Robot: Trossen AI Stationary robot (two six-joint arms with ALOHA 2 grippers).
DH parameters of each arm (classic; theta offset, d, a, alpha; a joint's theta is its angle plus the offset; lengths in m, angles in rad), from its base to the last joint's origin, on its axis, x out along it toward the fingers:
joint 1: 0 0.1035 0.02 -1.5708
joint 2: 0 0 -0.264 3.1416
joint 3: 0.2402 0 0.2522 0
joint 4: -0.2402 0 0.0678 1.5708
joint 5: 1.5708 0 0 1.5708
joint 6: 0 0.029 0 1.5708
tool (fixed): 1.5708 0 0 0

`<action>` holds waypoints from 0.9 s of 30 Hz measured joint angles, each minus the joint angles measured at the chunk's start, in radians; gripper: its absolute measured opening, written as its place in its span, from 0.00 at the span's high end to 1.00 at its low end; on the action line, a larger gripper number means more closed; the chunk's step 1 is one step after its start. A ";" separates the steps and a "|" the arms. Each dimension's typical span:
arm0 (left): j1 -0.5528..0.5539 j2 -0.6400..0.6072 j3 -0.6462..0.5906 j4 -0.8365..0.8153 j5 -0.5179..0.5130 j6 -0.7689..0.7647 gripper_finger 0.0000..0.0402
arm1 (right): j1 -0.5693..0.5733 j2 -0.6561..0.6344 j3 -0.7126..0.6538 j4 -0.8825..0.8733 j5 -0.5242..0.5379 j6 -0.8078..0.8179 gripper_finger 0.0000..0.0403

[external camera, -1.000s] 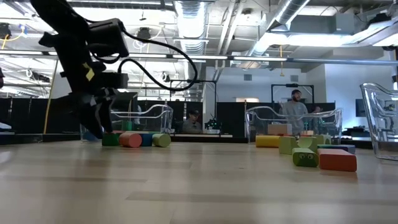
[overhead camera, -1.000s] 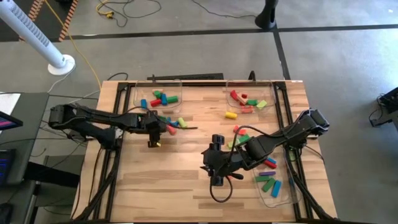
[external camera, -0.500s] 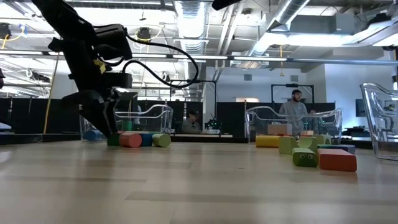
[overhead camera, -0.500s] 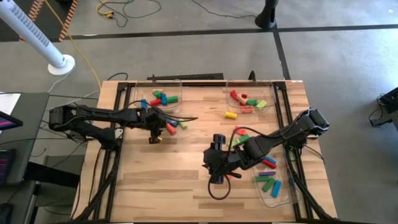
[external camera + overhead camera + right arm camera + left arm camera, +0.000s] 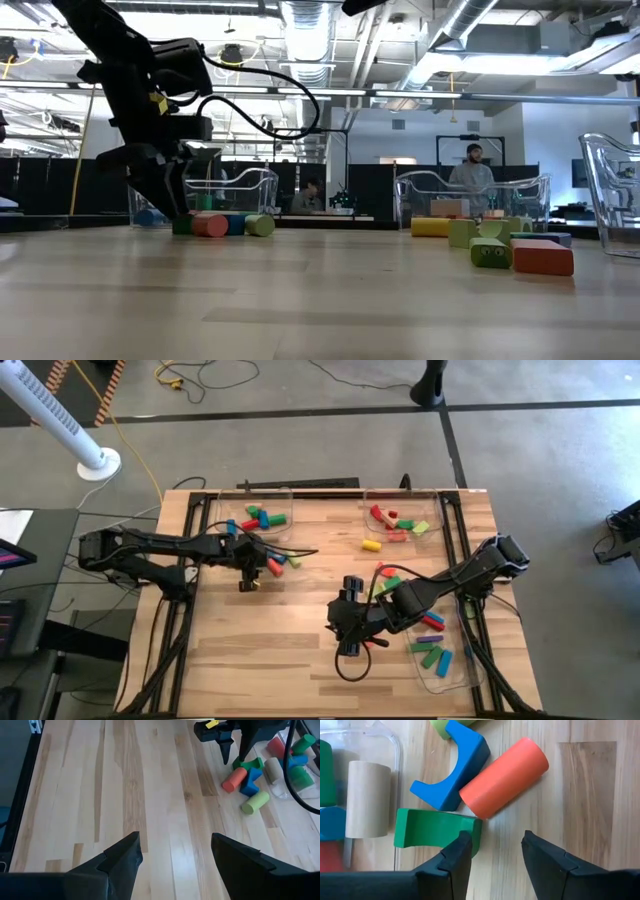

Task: Sort blocks by size
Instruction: Put the orange cylindrical block into the top left transparent bin

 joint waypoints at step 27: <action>0.078 0.152 0.004 0.101 -0.013 0.041 0.51 | 0.000 0.000 0.000 -0.002 0.000 0.001 0.32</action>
